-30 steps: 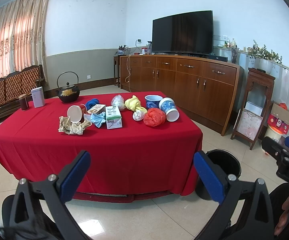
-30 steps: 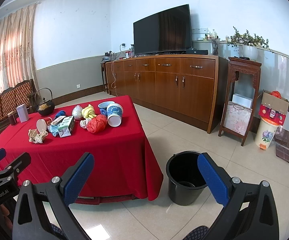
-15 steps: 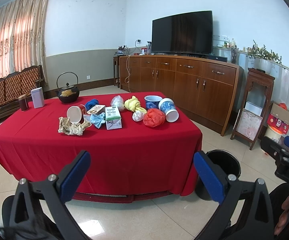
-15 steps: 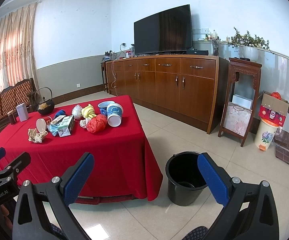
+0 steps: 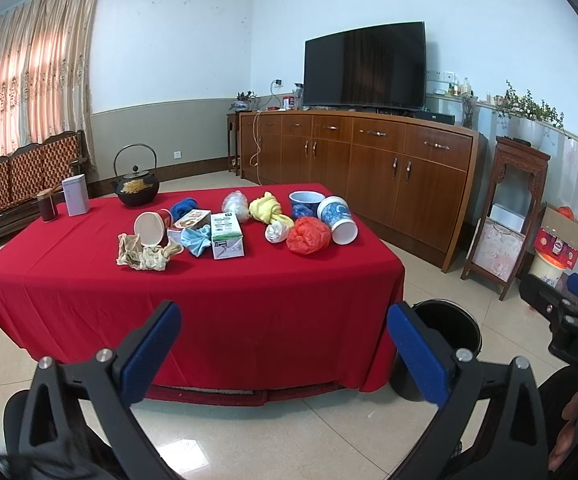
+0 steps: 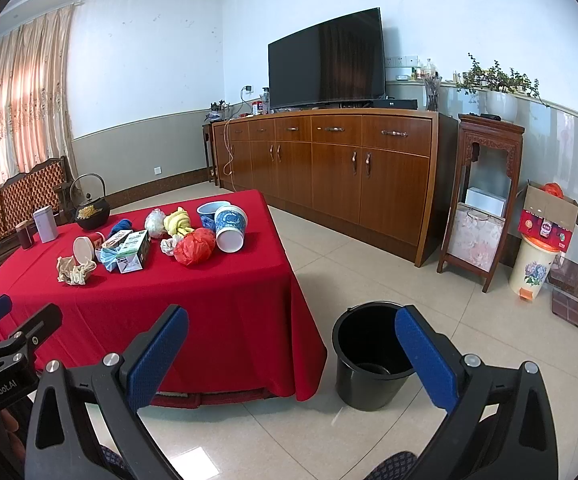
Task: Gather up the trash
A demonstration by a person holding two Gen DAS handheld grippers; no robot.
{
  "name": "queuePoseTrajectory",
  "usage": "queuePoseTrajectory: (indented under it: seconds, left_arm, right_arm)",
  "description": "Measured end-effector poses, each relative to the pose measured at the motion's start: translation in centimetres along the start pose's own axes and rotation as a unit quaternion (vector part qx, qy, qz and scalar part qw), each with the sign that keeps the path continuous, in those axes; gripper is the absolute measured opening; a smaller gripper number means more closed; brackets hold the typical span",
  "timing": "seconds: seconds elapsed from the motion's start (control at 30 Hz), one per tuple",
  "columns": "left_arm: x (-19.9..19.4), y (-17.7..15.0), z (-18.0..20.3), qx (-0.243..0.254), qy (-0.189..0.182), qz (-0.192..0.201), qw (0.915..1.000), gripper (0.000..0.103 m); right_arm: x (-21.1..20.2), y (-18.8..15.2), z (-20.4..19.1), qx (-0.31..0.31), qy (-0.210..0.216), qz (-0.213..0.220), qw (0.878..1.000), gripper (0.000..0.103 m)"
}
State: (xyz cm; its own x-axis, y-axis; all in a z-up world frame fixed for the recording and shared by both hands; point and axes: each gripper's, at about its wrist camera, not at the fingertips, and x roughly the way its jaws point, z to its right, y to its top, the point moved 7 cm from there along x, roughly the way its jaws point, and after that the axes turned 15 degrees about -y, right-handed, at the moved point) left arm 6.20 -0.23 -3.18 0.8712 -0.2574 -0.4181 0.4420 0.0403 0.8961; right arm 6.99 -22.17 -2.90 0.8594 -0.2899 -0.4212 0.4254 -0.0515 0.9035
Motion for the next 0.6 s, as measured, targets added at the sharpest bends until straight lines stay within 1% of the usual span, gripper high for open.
queuePoseTrajectory:
  seconds: [0.33, 0.5, 0.6]
  left_arm:
    - [0.0, 0.0, -0.1, -0.001, 0.0, -0.001, 1.0, 0.103]
    - [0.1, 0.1, -1.2, -0.01, 0.012, 0.002, 0.9999, 0.103]
    - [0.4, 0.4, -2.4, -0.008, 0.029, -0.001, 0.9996, 0.103]
  right_arm:
    - [0.1, -0.2, -0.1, 0.001, 0.004, -0.005, 1.0, 0.103]
    - [0.4, -0.5, -0.4, -0.005, 0.021, -0.012, 1.0, 0.103]
    - [1.0, -0.5, -1.1, -0.017, 0.034, -0.019, 0.999, 0.103]
